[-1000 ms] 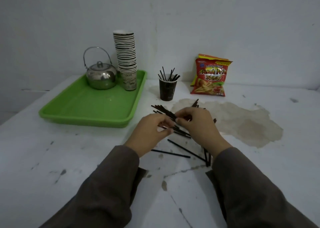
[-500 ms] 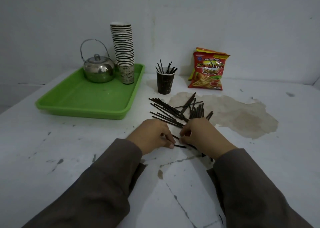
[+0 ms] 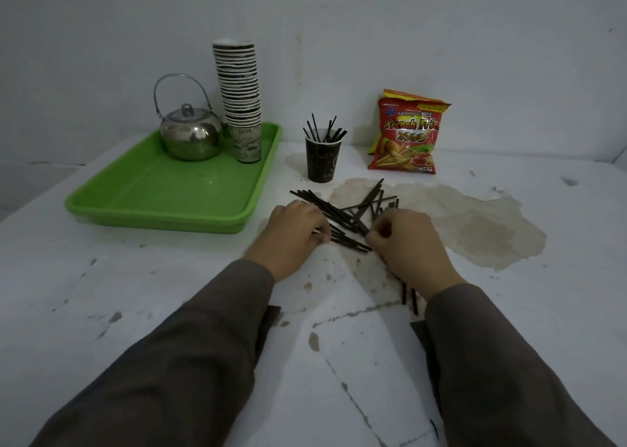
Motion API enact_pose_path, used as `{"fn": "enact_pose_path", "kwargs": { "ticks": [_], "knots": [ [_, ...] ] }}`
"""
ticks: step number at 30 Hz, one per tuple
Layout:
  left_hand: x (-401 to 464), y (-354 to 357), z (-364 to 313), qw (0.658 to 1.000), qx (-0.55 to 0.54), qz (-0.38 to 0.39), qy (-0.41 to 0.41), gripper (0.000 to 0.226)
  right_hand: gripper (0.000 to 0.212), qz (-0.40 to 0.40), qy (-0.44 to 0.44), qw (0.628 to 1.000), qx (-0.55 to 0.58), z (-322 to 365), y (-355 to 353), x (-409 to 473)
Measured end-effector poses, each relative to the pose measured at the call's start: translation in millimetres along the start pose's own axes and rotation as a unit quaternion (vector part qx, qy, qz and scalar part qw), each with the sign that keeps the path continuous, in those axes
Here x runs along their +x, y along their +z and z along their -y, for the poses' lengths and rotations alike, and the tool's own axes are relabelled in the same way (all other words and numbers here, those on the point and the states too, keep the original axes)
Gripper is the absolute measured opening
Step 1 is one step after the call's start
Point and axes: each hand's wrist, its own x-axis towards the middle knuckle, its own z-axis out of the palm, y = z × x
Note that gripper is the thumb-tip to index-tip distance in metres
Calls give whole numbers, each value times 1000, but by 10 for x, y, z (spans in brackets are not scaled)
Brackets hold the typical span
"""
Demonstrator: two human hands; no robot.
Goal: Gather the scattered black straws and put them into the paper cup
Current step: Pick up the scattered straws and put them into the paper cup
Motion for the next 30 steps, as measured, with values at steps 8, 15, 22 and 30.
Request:
{"fn": "enact_pose_path", "kwargs": {
  "ticks": [8,15,22,30],
  "knots": [
    [221,144,-107,999,20,-6,24,12,5,-7,110,993,32,-261,-197,60],
    [223,176,-28,999,0,32,32,19,18,15,151,988,16,-235,-122,90],
    [240,193,-16,997,42,39,56,21,15,-59,207,975,48,-196,108,323],
    [237,232,-21,997,32,20,67,20,40,-42,195,979,-43,-116,204,446]
  ]
}}
